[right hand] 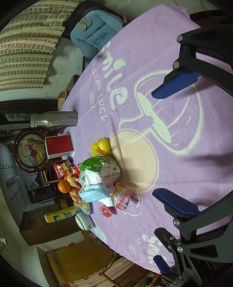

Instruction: Collect trash

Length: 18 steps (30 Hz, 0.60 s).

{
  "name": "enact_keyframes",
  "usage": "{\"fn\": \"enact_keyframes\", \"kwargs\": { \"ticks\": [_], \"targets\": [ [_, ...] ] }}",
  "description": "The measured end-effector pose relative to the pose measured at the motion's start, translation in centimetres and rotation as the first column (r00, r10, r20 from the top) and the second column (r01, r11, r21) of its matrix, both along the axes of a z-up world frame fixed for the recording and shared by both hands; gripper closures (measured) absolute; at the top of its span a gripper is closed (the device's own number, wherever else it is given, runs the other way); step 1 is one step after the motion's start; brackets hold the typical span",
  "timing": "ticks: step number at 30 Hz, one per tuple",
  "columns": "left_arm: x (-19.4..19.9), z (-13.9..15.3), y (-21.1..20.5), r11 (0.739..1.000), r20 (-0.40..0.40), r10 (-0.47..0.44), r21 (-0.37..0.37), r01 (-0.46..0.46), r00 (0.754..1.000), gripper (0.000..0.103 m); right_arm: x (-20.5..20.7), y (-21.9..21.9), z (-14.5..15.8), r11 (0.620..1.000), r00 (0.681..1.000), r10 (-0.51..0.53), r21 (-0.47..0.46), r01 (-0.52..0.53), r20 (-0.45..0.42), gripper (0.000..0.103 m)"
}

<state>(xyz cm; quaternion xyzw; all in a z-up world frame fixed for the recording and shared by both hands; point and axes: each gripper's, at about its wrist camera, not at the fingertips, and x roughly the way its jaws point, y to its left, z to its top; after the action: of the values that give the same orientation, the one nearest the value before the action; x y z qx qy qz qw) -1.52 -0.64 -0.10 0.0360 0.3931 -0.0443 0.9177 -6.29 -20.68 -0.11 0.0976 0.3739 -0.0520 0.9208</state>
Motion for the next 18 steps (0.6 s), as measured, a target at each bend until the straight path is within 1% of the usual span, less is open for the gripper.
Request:
{"fn": "enact_keyframes", "kwargs": {
  "ticks": [18],
  "targets": [
    [0.02,-0.09,0.12,1.000,-0.006,0.009,-0.001,-0.009,1.000,0.006,-0.04,-0.12,-0.21,1.000,1.000,-0.005,0.008,0.005,-0.002,0.005]
  ]
}}
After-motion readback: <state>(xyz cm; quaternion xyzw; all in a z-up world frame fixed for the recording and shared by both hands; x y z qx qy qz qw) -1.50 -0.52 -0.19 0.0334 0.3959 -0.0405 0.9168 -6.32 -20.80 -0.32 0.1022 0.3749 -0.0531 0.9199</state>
